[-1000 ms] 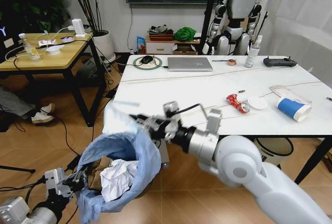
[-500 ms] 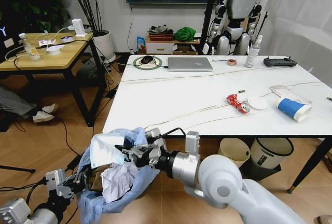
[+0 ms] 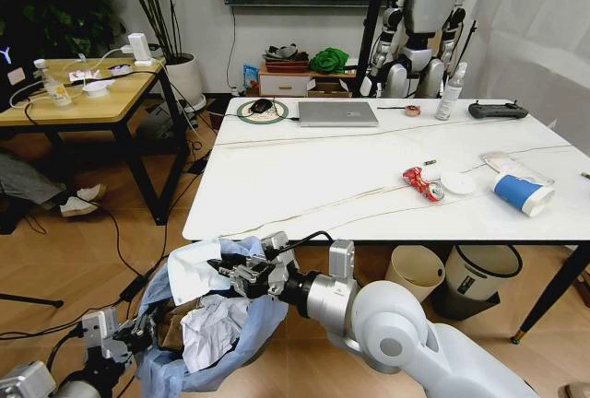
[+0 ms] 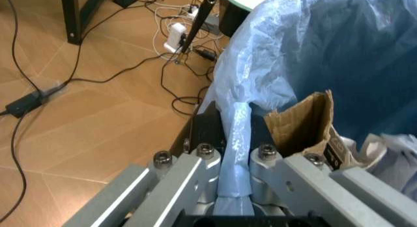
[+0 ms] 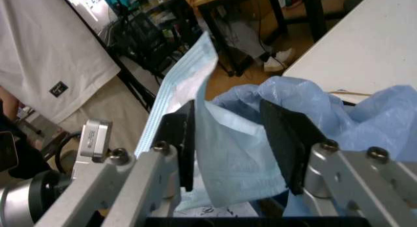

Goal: Pick up the trash bin and place the trash from the table into it.

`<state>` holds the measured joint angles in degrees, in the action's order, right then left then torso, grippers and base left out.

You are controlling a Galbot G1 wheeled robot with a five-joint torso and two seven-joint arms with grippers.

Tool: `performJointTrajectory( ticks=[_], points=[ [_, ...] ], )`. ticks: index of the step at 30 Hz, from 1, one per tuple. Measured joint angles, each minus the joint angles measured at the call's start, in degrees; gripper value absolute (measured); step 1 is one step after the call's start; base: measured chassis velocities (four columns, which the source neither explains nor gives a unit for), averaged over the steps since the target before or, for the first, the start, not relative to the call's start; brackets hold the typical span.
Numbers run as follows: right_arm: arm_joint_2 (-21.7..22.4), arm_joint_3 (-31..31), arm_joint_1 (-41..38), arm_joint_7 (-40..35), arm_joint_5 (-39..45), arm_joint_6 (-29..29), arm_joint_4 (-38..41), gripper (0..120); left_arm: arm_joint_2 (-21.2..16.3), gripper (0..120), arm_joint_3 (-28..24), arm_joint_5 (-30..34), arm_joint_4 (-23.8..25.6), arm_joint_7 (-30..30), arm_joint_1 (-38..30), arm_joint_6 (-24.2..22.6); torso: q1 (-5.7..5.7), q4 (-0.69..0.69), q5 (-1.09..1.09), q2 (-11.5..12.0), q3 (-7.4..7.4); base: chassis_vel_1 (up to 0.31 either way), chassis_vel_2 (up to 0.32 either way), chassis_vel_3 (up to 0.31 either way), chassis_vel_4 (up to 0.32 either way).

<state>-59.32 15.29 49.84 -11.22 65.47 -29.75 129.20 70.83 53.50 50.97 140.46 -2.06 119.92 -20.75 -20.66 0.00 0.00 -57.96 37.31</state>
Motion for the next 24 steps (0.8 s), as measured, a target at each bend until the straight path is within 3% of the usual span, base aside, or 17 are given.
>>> performJointTrajectory(
  ticks=[4, 13, 16, 24],
  points=[
    [0.4, -0.3, 0.7, 0.1, -0.3, 0.0, 0.5, 58, 0.0, 1, -0.1, -0.2, 0.0, -0.1, -0.2, -0.2, 0.0, 0.0, 0.0, 0.0, 0.0, 0.0, 0.0, 0.0, 0.0],
    [1.8, 0.4, 2.7, 0.5, -2.6, -0.5, 1.4, 86, -0.4, 1, 0.0, -0.2, 0.0, -0.3, -0.3, -0.5, 0.0, -0.01, 0.0, 0.0, 0.0, 0.0, 0.0, 0.0, 0.0],
    [1.3, 0.4, 2.8, -0.4, -1.2, -4.8, 2.1, 98, -0.4, 1, -0.1, -0.2, 0.2, -0.4, -0.3, -0.6, 0.0, -0.01, 0.0, 0.0, 0.0, 0.0, 0.0, 0.0, 0.0],
    [-0.8, -0.5, 0.0, -2.2, -2.9, -11.5, 2.1, 100, -0.6, 1, -0.7, -0.4, -0.1, -0.3, -0.9, -0.6, 0.0, 0.01, 0.0, 0.0, 0.0, 0.0, 0.0, 0.0, 0.0]
  ],
)
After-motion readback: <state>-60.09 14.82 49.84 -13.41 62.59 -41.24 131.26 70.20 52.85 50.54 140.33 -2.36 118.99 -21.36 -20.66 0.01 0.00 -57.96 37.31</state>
